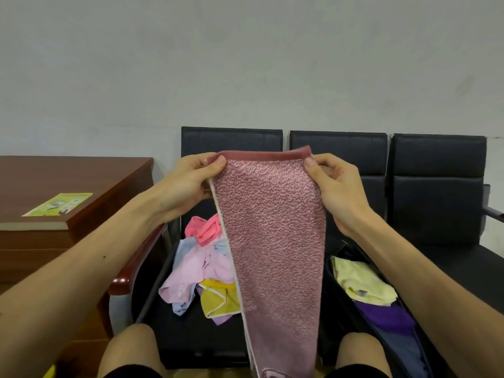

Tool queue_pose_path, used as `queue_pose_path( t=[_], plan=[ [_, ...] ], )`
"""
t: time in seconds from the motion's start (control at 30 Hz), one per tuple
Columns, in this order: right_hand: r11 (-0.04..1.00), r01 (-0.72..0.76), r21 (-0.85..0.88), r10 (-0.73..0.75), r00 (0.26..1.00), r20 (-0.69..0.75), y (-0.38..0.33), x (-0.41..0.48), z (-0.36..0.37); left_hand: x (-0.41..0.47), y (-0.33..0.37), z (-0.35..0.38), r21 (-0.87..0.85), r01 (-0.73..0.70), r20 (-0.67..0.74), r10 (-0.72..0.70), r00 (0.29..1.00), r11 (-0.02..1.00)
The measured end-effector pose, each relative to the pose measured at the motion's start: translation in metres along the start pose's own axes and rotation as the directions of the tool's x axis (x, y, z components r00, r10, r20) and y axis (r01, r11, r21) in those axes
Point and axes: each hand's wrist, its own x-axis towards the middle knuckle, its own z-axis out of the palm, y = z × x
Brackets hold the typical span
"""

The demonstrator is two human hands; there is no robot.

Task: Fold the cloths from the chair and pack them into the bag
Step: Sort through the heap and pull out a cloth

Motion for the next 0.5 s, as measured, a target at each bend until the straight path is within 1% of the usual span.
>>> queue_pose_path(
  t=[0.07, 0.13, 0.17, 0.2, 0.27, 0.33, 0.43, 0.5],
  plan=[
    [1.0, 0.005, 0.006, -0.005, 1.0, -0.008, 0.002, -0.004, 0.001, -0.002, -0.002, 0.006, -0.103, 0.003, 0.004, -0.003, 1.0, 0.995],
    [1.0, 0.001, 0.019, 0.0, 1.0, -0.011, 0.007, -0.01, 0.001, -0.005, -0.006, 0.011, -0.147, -0.013, -0.017, 0.011, 1.0, 0.989],
    [1.0, -0.009, 0.025, 0.009, 1.0, -0.015, 0.012, -0.013, 0.001, -0.006, -0.01, 0.014, -0.128, -0.027, -0.04, 0.022, 0.999, 0.991],
    [0.999, -0.019, 0.028, 0.02, 1.0, -0.016, 0.017, -0.017, 0.001, -0.009, -0.014, 0.017, -0.068, -0.042, -0.07, 0.038, 0.997, 0.997],
    [0.998, -0.05, 0.044, 0.05, 0.999, -0.016, 0.027, -0.025, 0.003, -0.015, -0.024, 0.024, 0.119, -0.085, -0.128, 0.1, 0.987, 0.989],
    [0.992, -0.096, 0.076, 0.097, 0.995, -0.014, 0.034, -0.032, 0.005, -0.02, -0.033, 0.031, 0.264, -0.132, -0.168, 0.181, 0.969, 0.955],
    [0.973, -0.177, 0.145, 0.183, 0.983, -0.028, 0.043, -0.037, 0.009, -0.022, -0.038, 0.041, 0.32, -0.14, -0.222, 0.218, 0.95, 0.937],
    [0.947, -0.228, 0.225, 0.227, 0.973, 0.032, 0.05, -0.048, 0.013, -0.02, -0.04, 0.046, 0.269, -0.126, -0.251, 0.195, 0.948, 0.955]
  ],
)
